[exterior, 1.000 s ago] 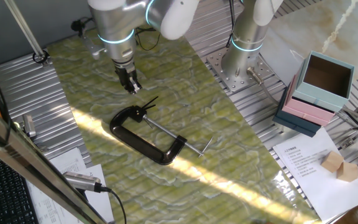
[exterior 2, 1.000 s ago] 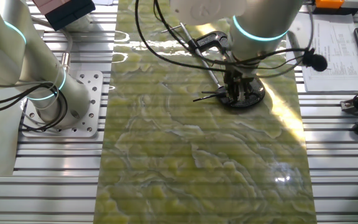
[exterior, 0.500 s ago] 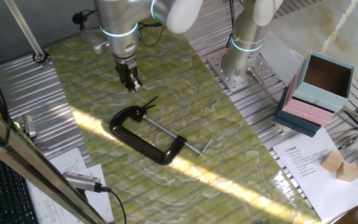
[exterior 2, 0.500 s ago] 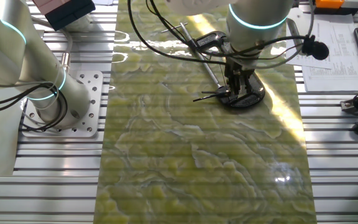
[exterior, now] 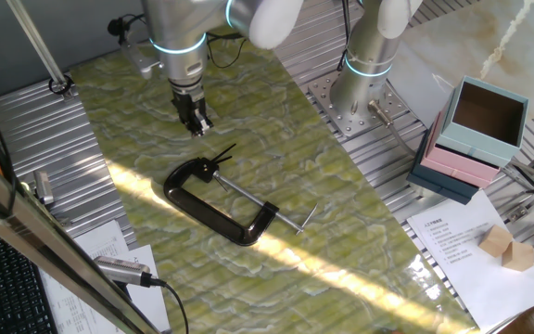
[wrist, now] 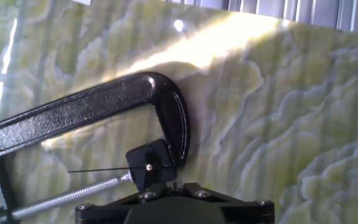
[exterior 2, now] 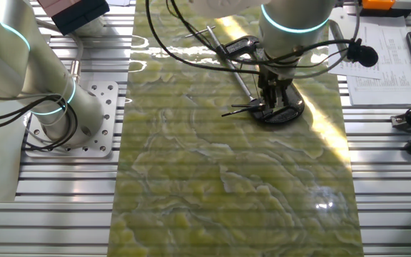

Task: Turn the hands of a clock

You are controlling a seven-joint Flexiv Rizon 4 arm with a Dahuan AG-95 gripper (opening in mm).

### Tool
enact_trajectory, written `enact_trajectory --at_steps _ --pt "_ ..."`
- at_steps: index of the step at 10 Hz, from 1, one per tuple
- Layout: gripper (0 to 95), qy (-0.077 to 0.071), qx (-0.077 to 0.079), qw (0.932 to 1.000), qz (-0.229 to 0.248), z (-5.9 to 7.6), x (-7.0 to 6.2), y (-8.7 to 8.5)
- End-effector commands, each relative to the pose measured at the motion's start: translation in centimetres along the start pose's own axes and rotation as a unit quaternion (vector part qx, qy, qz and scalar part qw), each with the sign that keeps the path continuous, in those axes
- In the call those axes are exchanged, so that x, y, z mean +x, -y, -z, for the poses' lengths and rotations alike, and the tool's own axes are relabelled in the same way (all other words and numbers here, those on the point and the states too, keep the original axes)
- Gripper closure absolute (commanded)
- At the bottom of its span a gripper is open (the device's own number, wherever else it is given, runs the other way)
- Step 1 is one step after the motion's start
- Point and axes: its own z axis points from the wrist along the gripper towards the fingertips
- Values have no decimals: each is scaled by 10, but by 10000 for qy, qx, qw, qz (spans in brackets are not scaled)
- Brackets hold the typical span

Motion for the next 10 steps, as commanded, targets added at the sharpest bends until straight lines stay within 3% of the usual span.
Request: enact_trajectory --at_steps 1,10 --pt "950 51 -28 10000 -20 5 2 -2" --pt "950 23 -55 10000 -58 6 3 -2"
